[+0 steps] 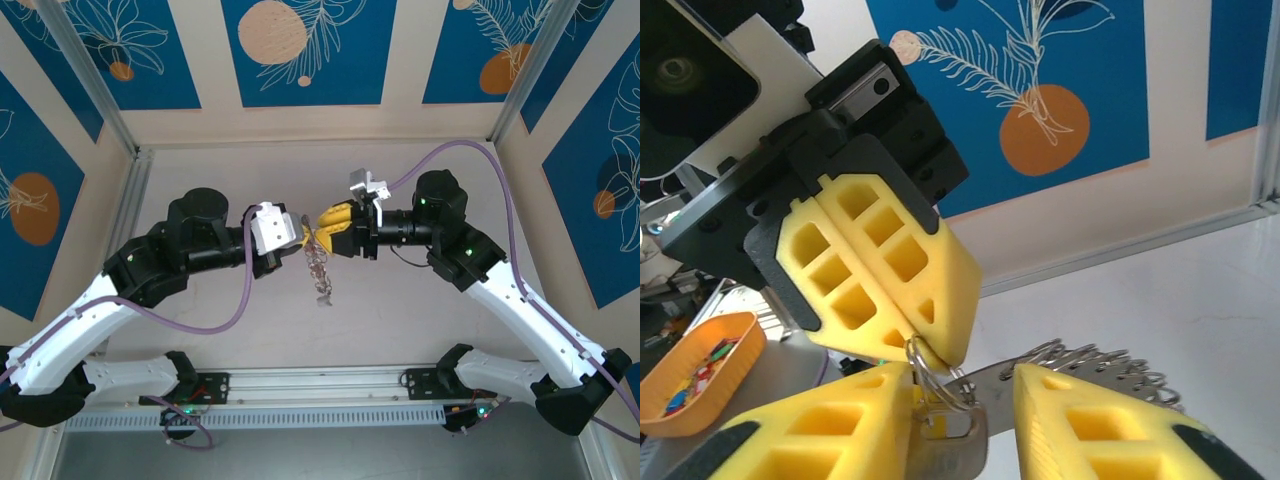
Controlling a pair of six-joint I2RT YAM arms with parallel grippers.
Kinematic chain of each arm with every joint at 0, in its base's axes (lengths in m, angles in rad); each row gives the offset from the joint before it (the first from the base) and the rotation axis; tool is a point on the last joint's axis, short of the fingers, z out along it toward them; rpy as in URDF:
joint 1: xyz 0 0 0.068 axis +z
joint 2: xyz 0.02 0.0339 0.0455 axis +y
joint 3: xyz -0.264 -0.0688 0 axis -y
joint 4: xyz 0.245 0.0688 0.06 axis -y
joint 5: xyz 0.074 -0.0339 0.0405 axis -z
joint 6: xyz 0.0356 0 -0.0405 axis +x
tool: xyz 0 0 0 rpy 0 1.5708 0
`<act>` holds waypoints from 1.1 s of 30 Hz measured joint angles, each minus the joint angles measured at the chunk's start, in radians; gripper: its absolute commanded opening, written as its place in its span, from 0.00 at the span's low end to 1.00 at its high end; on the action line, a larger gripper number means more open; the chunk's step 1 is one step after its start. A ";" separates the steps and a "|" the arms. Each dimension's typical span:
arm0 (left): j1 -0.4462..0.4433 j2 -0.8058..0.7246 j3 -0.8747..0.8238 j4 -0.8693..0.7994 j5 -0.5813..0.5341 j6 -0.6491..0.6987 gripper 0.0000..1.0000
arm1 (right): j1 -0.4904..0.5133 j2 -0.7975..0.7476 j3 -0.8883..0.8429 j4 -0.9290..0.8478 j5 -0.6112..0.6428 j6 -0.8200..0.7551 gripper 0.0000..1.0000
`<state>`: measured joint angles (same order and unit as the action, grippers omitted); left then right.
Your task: Put the keys on the keyring
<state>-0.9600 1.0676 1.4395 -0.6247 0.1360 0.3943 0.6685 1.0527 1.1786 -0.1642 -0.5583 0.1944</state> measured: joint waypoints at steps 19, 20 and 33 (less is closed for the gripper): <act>0.000 -0.053 -0.048 0.042 0.012 -0.002 0.00 | 0.006 0.004 0.000 -0.042 -0.003 -0.002 0.00; 0.000 -0.056 -0.050 0.048 0.012 -0.002 0.00 | 0.006 0.006 0.000 -0.043 -0.006 -0.002 0.00; 0.000 -0.076 -0.080 0.109 0.012 -0.016 0.00 | 0.014 0.002 0.000 -0.023 -0.014 0.005 0.02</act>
<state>-0.9600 0.9913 1.3598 -0.5159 0.1478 0.3779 0.6827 1.0546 1.1782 -0.1871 -0.5724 0.1997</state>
